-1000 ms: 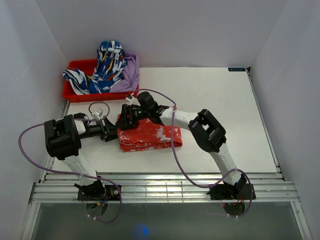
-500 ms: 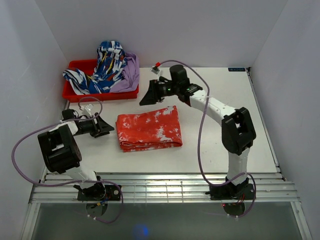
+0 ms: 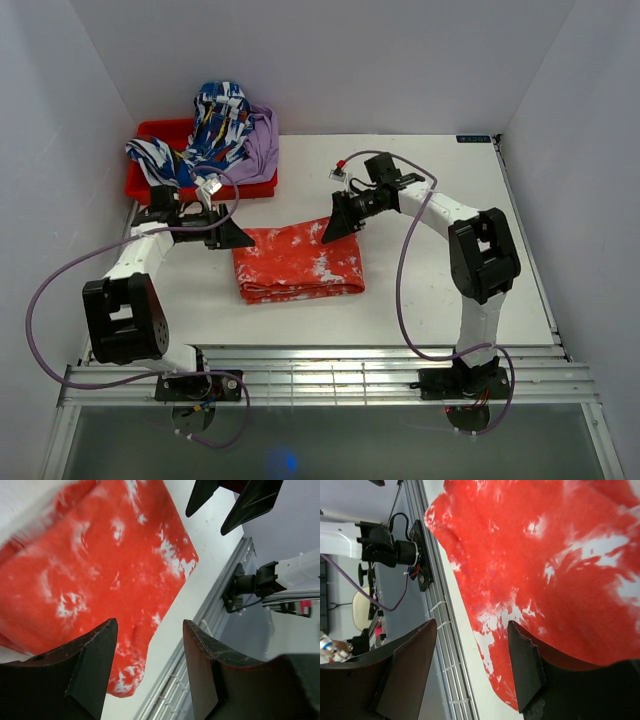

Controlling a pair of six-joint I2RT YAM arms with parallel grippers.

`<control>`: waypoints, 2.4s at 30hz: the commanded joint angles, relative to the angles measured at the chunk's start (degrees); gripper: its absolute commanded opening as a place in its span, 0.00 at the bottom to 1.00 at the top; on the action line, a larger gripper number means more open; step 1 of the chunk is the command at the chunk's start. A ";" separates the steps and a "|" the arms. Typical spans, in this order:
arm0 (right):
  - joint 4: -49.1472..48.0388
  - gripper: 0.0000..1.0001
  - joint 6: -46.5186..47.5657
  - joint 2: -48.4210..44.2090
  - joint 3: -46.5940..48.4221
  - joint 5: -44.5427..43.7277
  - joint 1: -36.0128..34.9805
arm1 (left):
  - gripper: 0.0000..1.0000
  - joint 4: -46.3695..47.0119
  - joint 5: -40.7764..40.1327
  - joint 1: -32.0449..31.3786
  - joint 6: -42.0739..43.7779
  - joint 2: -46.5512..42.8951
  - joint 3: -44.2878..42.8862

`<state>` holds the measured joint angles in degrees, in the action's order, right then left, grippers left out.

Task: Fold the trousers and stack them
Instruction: Fold the trousers, then neatly place the folded trousers to the corner

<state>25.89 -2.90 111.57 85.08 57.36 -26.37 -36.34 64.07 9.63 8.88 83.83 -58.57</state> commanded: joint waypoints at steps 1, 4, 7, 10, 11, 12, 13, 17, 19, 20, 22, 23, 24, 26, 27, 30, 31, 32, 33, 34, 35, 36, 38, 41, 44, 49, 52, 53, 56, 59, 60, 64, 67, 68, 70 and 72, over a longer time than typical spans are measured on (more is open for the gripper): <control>2.77 0.65 2.63 1.98 -2.45 3.98 -0.44 | 0.65 1.18 0.27 -0.93 -5.80 2.55 4.76; 1.71 0.66 1.93 2.77 -7.72 2.14 -0.61 | 0.65 -4.32 -1.05 -0.66 -4.78 9.84 5.39; 1.71 0.66 2.63 3.57 -11.51 -1.02 -0.53 | 0.62 -5.84 -3.07 0.56 -3.97 14.25 5.57; 1.62 0.67 4.48 3.22 -13.36 -3.74 -0.26 | 0.62 -5.15 -4.83 1.53 -3.79 15.31 4.95; 1.62 0.67 4.83 3.13 -13.62 -4.53 -0.17 | 0.62 -5.23 -6.05 1.53 -3.09 15.83 4.78; 1.71 0.67 5.00 3.13 -13.88 -5.59 0.00 | 0.62 -5.41 -6.41 1.62 -2.91 16.36 4.69; 1.80 0.67 5.09 3.13 -13.89 -6.20 0.35 | 0.62 -5.67 -6.85 1.62 -2.56 17.76 4.60; 3.73 0.67 9.03 1.73 -13.10 -8.66 1.14 | 0.64 -2.96 -5.62 1.01 -1.06 18.48 3.11; 5.65 0.67 11.85 -1.43 -11.61 -10.42 1.41 | 0.64 -1.72 -6.77 0.31 -1.06 18.30 0.04; 6.45 0.67 13.69 -2.83 -10.64 -11.65 1.41 | 0.64 -2.15 -6.42 -0.13 -0.89 18.30 -1.36; 7.42 0.68 18.00 -7.31 -8.36 -15.51 1.06 | 0.65 -3.47 -0.73 0.21 0.43 17.42 -5.32; 8.20 0.69 19.41 -8.55 -5.74 -17.18 0.62 | 0.66 -3.56 1.30 0.56 0.26 16.55 -6.03; 8.91 0.69 22.81 -10.56 -4.23 -21.46 -0.16 | 0.67 -3.57 4.71 1.52 -0.27 14.80 -7.08; 10.05 0.70 26.26 -12.16 -1.07 -27.10 -4.90 | 0.67 -2.08 5.97 3.02 -2.46 12.94 -7.62; 9.62 0.70 27.75 -13.56 -0.88 -32.09 -6.75 | 0.68 -1.03 6.58 3.46 -3.77 11.11 -7.53; 6.64 0.70 32.16 -14.54 -2.19 -41.43 -16.23 | 0.69 3.46 6.68 5.92 -10.36 7.42 -7.09; 5.93 0.70 33.38 -14.10 -2.46 -43.20 -20.87 | 0.70 5.55 5.90 6.62 -12.64 6.53 -7.52; 4.71 0.70 33.74 -13.49 -2.37 -46.78 -23.09 | 0.70 5.92 5.02 7.85 -12.92 5.82 -8.49; 4.17 0.70 33.83 -11.57 -2.03 -48.56 -25.03 | 0.70 5.93 3.88 8.47 -12.84 4.77 -9.80; 4.08 0.70 34.01 -10.24 -1.33 -50.05 -28.44 | 0.71 5.93 2.73 9.26 -12.84 4.41 -11.03; 3.99 0.70 33.75 -9.01 -0.36 -52.42 -29.87 | 0.71 5.49 1.59 10.66 -12.06 4.15 -13.31; 3.99 0.70 33.22 -6.04 2.00 -53.83 -32.23 | 0.71 4.10 1.15 11.37 -11.44 4.15 -14.37; 4.70 0.69 31.82 -2.95 4.73 -58.04 -34.53 | 0.71 3.38 1.23 13.39 -11.08 3.88 -15.70; 4.87 0.66 29.71 3.02 7.99 -64.11 -37.87 | 0.71 1.89 1.06 14.19 -10.47 3.09 -14.57; 5.48 0.64 28.30 5.93 8.44 -68.33 -40.07 | 0.71 1.27 1.14 14.45 -9.24 1.69 -12.28; -0.03 0.61 30.05 7.17 -0.23 -74.76 -40.52 | 0.71 1.36 1.32 14.63 -9.06 0.72 -10.61; -1.54 0.54 29.88 6.30 -4.21 -74.94 -38.94 | 0.71 1.36 1.67 14.63 -9.06 1.07 -10.08; -2.33 0.51 29.70 5.34 -6.39 -75.03 -38.24 | 0.71 1.44 1.67 14.72 -9.06 1.16 -9.90; -4.09 0.35 29.70 2.97 -10.09 -74.86 -34.29 | 0.71 1.97 1.76 14.89 -9.06 1.60 -9.20; -5.23 0.26 31.45 0.68 -13.34 -74.16 -28.84 | 0.70 2.76 2.28 14.81 -9.06 2.47 -8.76; -5.32 0.25 32.16 0.15 -13.97 -73.54 -25.78 | 0.70 3.02 2.28 14.81 -9.06 2.65 -8.85; -5.85 0.22 36.29 -2.41 -16.35 -72.39 -17.68 | 0.70 3.20 2.28 14.81 -9.15 3.79 -9.11; -7.50 0.22 41.99 -3.46 -17.40 -69.85 -10.74 | 0.70 3.38 2.02 14.81 -9.06 4.15 -8.94; -7.61 0.23 44.10 -3.55 -17.49 -67.41 -8.98 | 0.70 3.38 1.85 14.89 -9.06 4.23 -8.85; -8.31 0.24 50.69 -3.12 -17.67 -64.93 -3.44 | 0.71 3.38 2.19 14.81 -9.06 4.41 -8.58; -8.49 0.25 58.13 -1.89 -17.40 -61.94 1.47 | 0.71 2.77 3.16 14.89 -7.32 4.76 -8.58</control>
<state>14.57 43.18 108.36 69.45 -8.95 -30.35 -33.87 65.01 24.23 -0.71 88.73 -67.37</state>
